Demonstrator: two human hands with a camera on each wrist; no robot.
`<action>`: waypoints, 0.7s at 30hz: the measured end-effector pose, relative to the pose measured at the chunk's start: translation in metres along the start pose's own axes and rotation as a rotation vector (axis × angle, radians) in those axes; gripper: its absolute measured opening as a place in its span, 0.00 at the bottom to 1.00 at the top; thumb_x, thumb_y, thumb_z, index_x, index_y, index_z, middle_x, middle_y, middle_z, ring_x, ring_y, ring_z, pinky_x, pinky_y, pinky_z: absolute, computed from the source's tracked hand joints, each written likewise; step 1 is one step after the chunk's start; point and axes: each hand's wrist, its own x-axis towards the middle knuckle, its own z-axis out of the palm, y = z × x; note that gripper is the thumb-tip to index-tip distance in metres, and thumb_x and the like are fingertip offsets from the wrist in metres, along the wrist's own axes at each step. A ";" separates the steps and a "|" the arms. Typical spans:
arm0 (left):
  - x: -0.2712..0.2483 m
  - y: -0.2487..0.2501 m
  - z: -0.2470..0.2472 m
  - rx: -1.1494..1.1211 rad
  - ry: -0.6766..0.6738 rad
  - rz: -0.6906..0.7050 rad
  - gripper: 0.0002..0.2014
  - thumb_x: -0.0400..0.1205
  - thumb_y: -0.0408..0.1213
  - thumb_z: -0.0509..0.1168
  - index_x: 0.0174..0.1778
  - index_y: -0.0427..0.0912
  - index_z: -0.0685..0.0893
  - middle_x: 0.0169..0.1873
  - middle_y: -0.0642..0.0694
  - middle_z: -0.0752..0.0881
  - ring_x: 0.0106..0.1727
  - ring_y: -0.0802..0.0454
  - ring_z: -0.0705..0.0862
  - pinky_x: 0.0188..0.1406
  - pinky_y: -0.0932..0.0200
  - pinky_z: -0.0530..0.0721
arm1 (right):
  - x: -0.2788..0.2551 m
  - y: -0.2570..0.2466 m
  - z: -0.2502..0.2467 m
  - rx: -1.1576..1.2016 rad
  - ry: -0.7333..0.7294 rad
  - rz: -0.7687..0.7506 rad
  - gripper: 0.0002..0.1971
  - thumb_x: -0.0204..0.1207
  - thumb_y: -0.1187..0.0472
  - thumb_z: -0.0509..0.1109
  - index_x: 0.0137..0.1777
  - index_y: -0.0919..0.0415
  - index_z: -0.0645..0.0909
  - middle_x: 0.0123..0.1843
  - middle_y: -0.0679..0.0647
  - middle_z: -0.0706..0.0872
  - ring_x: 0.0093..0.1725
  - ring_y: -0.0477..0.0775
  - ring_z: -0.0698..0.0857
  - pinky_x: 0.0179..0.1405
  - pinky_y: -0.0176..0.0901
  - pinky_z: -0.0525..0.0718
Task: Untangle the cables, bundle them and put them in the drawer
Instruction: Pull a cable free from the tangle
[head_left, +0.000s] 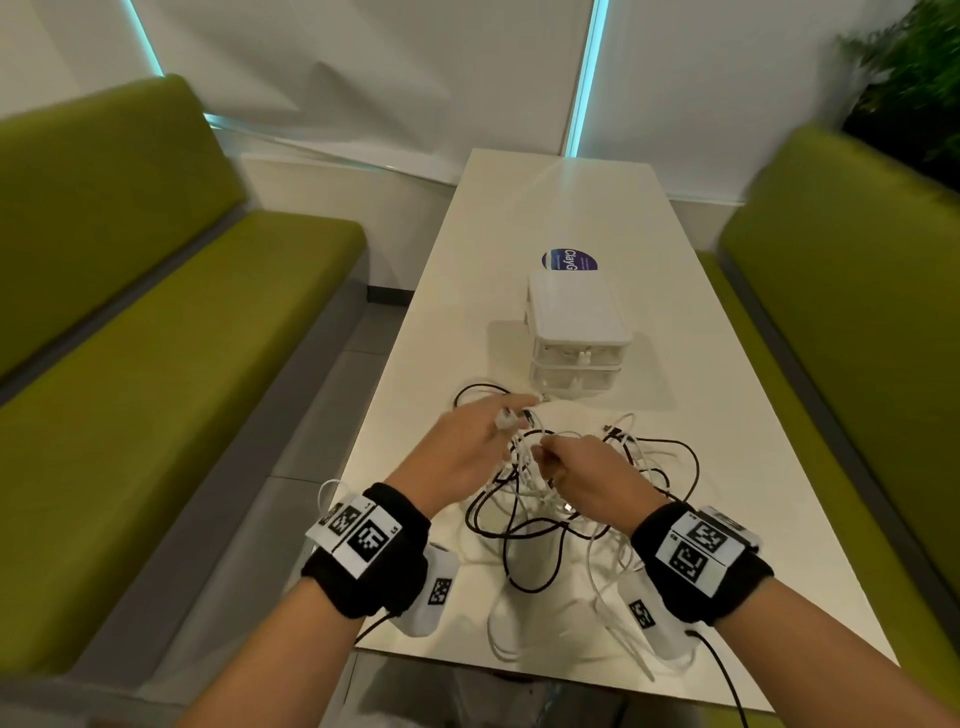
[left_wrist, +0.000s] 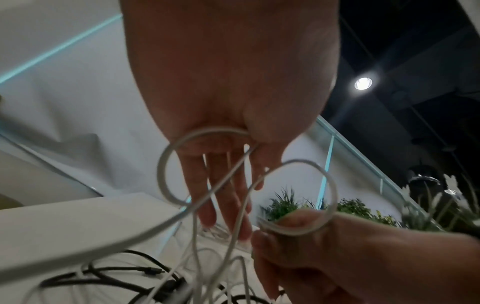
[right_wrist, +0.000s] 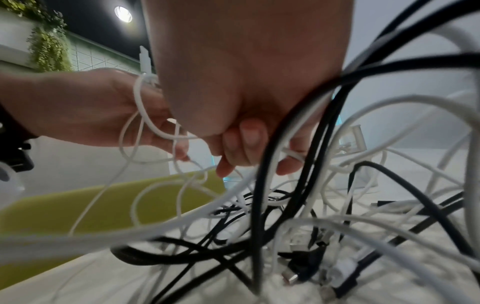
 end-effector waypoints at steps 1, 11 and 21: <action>0.000 0.001 0.004 0.071 -0.088 0.025 0.21 0.89 0.39 0.55 0.79 0.55 0.71 0.64 0.46 0.81 0.59 0.46 0.84 0.57 0.52 0.83 | 0.001 -0.002 0.000 -0.024 0.004 0.001 0.14 0.88 0.56 0.55 0.41 0.56 0.74 0.41 0.56 0.85 0.41 0.59 0.81 0.40 0.50 0.76; -0.002 -0.005 0.030 0.536 -0.252 -0.035 0.16 0.88 0.37 0.53 0.72 0.46 0.72 0.57 0.40 0.85 0.57 0.37 0.83 0.53 0.42 0.82 | -0.001 -0.008 0.002 -0.019 -0.042 0.003 0.18 0.77 0.71 0.58 0.35 0.45 0.69 0.33 0.45 0.77 0.40 0.53 0.75 0.39 0.44 0.69; 0.005 -0.001 -0.010 0.351 0.383 -0.167 0.14 0.88 0.31 0.51 0.52 0.45 0.83 0.40 0.48 0.84 0.39 0.45 0.80 0.39 0.51 0.74 | -0.003 0.011 -0.006 -0.034 0.101 -0.030 0.19 0.88 0.46 0.52 0.37 0.52 0.70 0.33 0.48 0.80 0.36 0.54 0.79 0.39 0.50 0.72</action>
